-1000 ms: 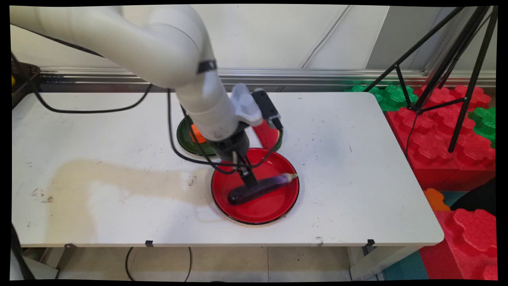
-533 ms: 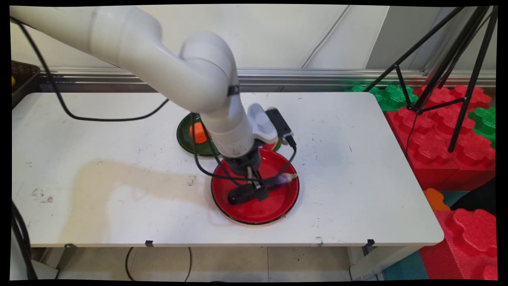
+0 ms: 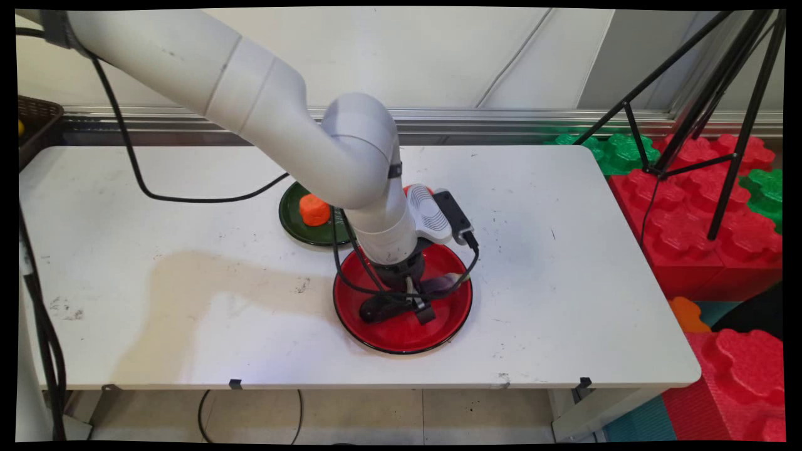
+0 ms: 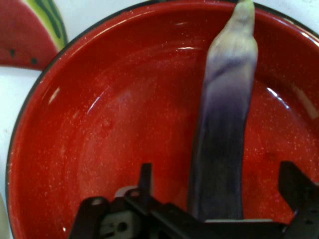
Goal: Pick up the eggplant from the red plate, then place the picked object on the table
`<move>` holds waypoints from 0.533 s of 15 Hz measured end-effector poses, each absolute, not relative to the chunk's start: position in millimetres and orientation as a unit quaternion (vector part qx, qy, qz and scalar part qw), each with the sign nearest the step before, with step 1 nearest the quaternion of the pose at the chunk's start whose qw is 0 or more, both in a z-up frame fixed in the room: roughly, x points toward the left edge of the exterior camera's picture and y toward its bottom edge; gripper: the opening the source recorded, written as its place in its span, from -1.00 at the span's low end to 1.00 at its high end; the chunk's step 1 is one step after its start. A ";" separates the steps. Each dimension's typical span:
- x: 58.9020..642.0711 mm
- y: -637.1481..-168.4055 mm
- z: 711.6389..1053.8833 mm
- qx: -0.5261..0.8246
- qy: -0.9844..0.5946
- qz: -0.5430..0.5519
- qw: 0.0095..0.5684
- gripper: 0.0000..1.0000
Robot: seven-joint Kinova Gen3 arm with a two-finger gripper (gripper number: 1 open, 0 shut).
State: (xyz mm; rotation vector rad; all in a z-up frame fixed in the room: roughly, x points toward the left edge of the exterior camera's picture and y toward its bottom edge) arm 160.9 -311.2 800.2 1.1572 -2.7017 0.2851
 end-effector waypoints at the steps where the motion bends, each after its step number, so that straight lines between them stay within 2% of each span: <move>1: 160.1 -312.7 796.8 0.391 -0.910 0.098 0.094 1.00; 2: 159.2 -313.6 794.8 0.391 -0.910 0.099 0.095 -1.00; 8: 157.3 -313.1 799.3 0.388 -0.909 0.112 0.101 -1.00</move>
